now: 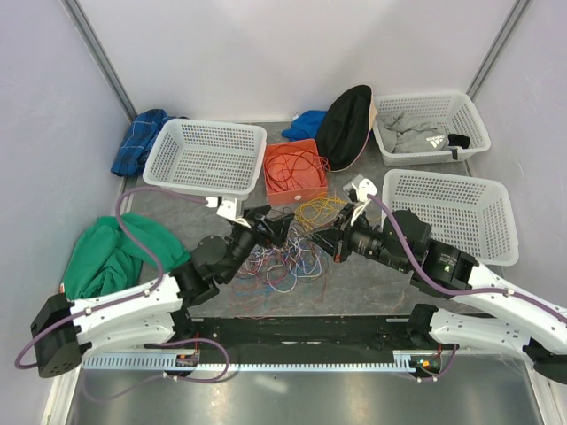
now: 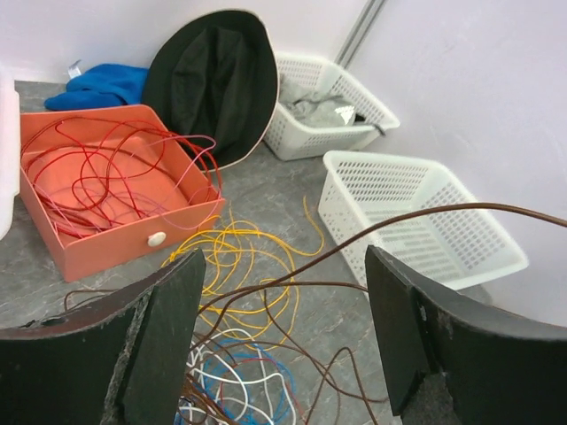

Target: Untangle the cables

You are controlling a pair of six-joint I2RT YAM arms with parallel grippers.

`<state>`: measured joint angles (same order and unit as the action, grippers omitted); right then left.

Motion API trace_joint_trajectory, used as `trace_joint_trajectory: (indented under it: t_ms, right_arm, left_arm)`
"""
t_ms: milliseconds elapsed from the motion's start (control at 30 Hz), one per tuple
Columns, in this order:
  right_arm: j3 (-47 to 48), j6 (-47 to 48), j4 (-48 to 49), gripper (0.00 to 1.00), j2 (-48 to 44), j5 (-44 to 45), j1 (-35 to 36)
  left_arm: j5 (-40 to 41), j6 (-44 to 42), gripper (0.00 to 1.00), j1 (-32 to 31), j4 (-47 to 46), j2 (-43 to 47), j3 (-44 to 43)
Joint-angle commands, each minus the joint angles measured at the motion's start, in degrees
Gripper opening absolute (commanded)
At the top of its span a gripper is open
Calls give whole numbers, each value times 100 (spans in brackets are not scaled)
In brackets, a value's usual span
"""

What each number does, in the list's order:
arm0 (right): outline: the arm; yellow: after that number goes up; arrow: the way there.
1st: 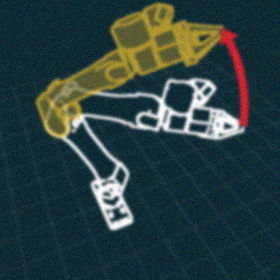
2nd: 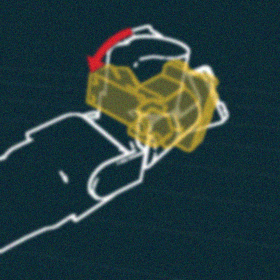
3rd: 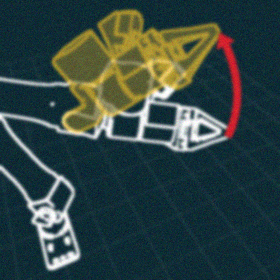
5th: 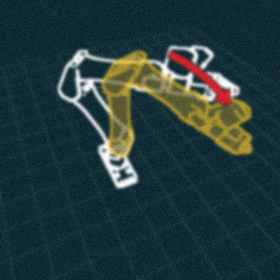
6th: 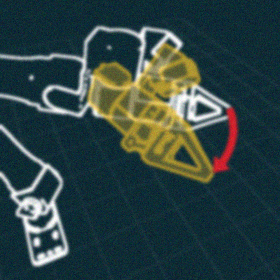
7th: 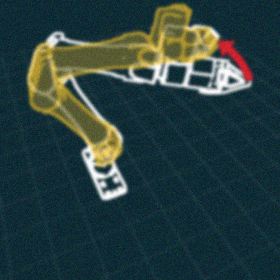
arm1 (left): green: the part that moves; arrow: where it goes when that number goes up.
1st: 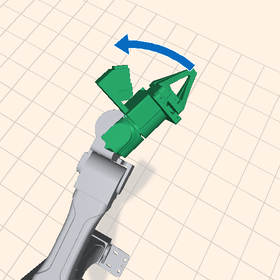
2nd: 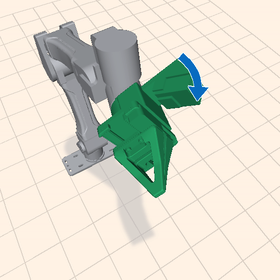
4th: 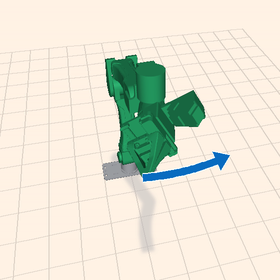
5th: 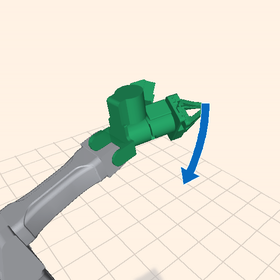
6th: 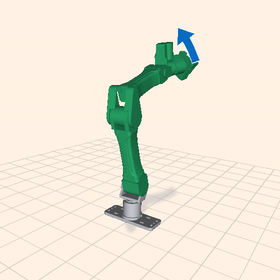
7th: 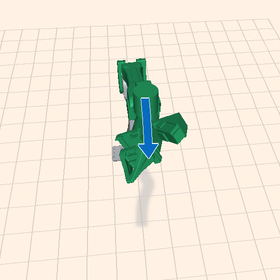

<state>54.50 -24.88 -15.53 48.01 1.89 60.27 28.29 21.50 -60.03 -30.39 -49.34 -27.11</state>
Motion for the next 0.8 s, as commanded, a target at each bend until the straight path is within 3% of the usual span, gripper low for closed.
trace_joint_trajectory:
  t_ms: [0, 100, 200, 233, 267, 300, 367, 500, 567, 767]
  right_arm:
    - [17, -87, 94, 0, -90, -101, 20]
    - [8, -104, 94, 0, -134, -136, 20]
    - [-18, -96, 59, 0, -204, -136, 20]
    - [-27, -104, 15, 0, -230, -93, 20]
    - [-27, -87, -11, 4, -300, -66, 20]
    - [-71, -69, -29, 14, -336, -49, 20]
    - [-150, -34, -73, 41, -467, 83, 20]
    - [-177, 1, -143, 67, -635, 399, 20]
    - [-159, 71, -213, 73, -705, 557, 20]
    - [-334, 203, -82, 75, -601, 945, 20]
  left_arm:
    - [62, -453, 79, 9, -301, -592, -399]
    - [290, -401, 73, 61, -125, -909, -567]
    - [422, -322, 42, 184, 24, -990, -655]
    - [475, -322, 22, 202, 68, -937, -698]
    - [519, -356, 9, 220, 199, -876, -742]
    - [580, -426, 2, 220, 287, -823, -795]
    - [686, -506, 2, 220, 646, -586, -1058]
    - [792, -620, 2, 220, 1533, -252, -1778]
    - [801, -638, 2, 220, 1877, -173, -2297]
    - [537, -813, 2, 211, 2740, -93, -3352]
